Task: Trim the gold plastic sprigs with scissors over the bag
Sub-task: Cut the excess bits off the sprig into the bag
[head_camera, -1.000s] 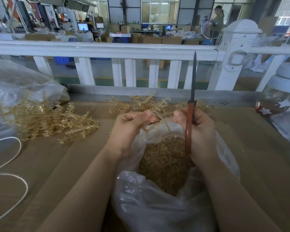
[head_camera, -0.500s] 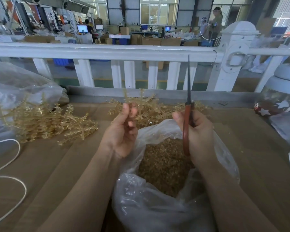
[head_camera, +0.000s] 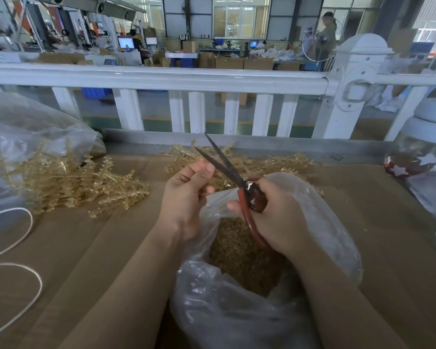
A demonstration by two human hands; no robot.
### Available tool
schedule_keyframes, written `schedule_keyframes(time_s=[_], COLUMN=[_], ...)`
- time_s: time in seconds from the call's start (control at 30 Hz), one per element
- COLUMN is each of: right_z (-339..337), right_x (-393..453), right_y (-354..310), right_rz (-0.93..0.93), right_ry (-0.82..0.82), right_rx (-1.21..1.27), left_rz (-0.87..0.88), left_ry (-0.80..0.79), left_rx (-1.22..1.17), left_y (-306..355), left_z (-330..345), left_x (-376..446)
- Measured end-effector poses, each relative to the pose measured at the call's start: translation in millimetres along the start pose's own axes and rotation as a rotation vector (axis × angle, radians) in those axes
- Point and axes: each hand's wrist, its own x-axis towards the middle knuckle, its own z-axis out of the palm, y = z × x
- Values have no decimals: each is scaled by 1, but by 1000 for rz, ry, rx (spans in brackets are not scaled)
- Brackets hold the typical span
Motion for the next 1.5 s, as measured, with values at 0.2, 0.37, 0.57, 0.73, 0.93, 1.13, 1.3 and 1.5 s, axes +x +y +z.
schedule_keyframes(time_s=[0.2, 0.37, 0.57, 0.73, 0.93, 1.13, 1.3, 1.5], right_z=[1, 0, -1, 0, 1, 1, -1, -1], right_x=[0, 1, 0, -2, -3, -3, -2, -3], right_y=[5, 3, 0, 1, 1, 0, -1, -3], right_rz=[0, 16, -4, -22, -58, -84, -55, -56], right_ry=[72, 89, 112, 131, 137, 153, 150, 174], right_rx=[-199, -287, -298, -263, -226, -208, -272, -310], left_rz=[9, 82, 129, 155, 168, 184, 220, 261], left_ry=[-49, -77, -103, -122, -156, -139, -102, -107], left_rx=[-58, -59, -9, 10, 26, 37, 64, 169], left_y=[-2, -3, -5, -4, -3, -1, -1, -1], left_z=[-3, -3, -2, -4, -5, -5, -5, -8], left_x=[2, 4, 3, 4, 3, 2, 2, 3])
